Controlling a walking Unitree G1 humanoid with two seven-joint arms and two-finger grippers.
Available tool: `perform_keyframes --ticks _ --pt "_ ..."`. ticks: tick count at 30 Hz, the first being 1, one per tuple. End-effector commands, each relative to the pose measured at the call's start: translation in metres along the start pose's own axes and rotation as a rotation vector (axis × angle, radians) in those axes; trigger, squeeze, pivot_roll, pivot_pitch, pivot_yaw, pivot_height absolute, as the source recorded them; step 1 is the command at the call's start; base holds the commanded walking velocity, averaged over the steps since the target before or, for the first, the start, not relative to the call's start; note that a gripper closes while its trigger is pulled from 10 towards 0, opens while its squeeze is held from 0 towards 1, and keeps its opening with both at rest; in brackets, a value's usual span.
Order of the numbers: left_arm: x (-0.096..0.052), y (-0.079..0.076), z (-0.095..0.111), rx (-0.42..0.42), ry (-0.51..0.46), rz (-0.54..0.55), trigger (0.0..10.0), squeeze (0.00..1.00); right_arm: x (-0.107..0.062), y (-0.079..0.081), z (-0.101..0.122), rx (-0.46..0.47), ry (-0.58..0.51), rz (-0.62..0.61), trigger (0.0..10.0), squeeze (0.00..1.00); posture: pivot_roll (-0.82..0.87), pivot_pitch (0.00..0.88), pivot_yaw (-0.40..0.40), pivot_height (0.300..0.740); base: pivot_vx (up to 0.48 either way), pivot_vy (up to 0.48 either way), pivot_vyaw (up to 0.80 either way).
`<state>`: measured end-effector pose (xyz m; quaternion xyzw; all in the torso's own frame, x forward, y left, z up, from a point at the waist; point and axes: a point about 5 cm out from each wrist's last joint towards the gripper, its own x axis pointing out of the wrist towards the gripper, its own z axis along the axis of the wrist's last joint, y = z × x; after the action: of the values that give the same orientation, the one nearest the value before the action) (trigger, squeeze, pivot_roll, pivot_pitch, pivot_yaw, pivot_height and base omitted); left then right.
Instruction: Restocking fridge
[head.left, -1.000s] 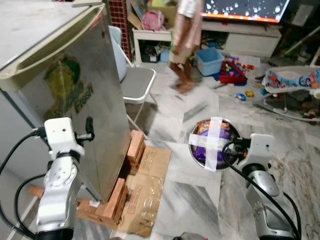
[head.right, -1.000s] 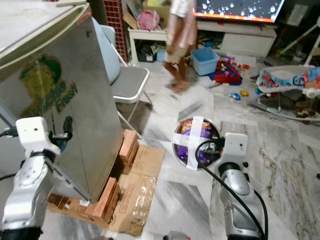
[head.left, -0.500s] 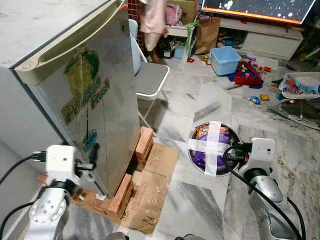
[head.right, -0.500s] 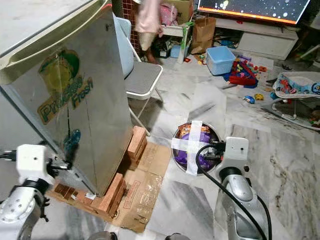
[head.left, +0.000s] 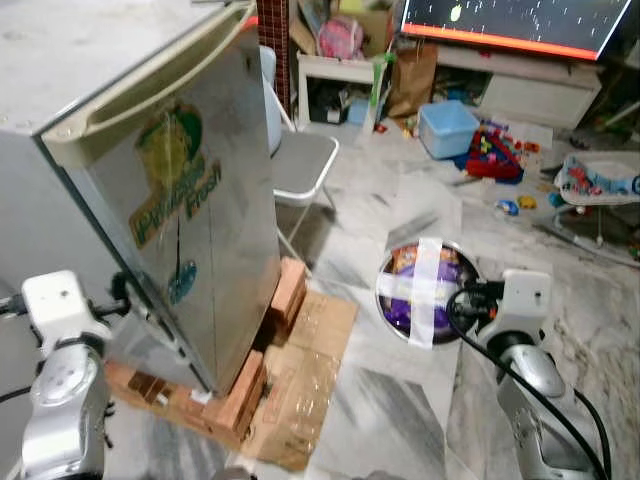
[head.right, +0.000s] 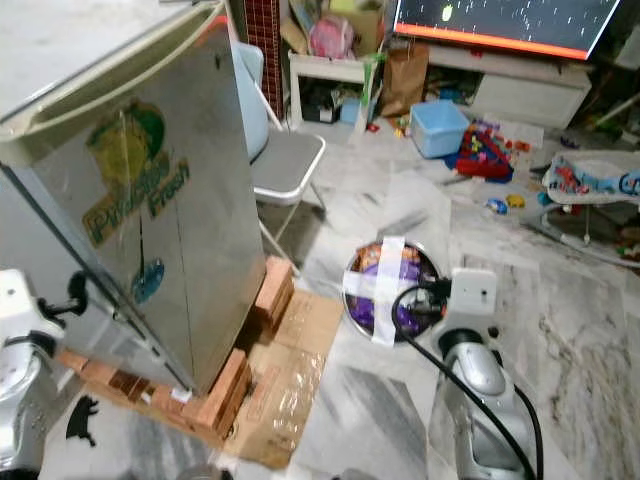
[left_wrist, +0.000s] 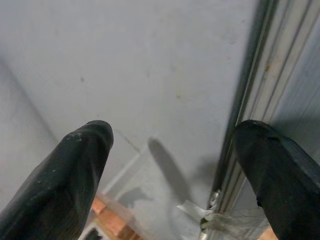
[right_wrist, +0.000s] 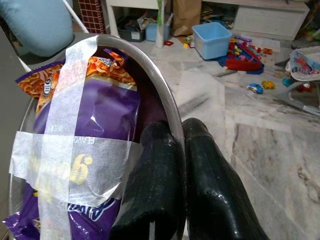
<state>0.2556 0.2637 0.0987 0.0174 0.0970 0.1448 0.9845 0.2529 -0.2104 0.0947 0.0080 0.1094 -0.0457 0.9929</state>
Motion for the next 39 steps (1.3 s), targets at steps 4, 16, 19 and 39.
perform_keyframes --ticks 4,16,19,39 --pt "0.004 -0.043 0.008 0.059 -0.027 -0.262 10.0 0.00 0.002 0.001 0.007 0.017 -0.023 0.015 10.0 0.00 -0.01 0.019 -0.021 0.740 0.000 0.000 0.00" --pt "-0.028 -0.107 0.021 0.217 -0.105 -0.753 10.0 0.00 -0.002 -0.008 0.000 0.030 0.005 -0.067 10.0 0.00 -0.01 0.024 -0.012 0.740 0.000 0.000 0.00" --pt "-0.035 -0.121 0.026 0.212 -0.140 -0.826 10.0 0.00 -0.004 -0.016 -0.006 0.068 0.036 -0.142 10.0 0.00 -0.01 0.024 -0.008 0.740 0.000 0.000 -0.27" --pt "-0.033 -0.210 0.054 0.224 -0.307 -1.039 10.0 0.00 -0.008 -0.011 -0.009 0.097 0.040 -0.190 10.0 0.00 -0.02 0.021 0.004 0.740 0.122 -0.229 -0.27"
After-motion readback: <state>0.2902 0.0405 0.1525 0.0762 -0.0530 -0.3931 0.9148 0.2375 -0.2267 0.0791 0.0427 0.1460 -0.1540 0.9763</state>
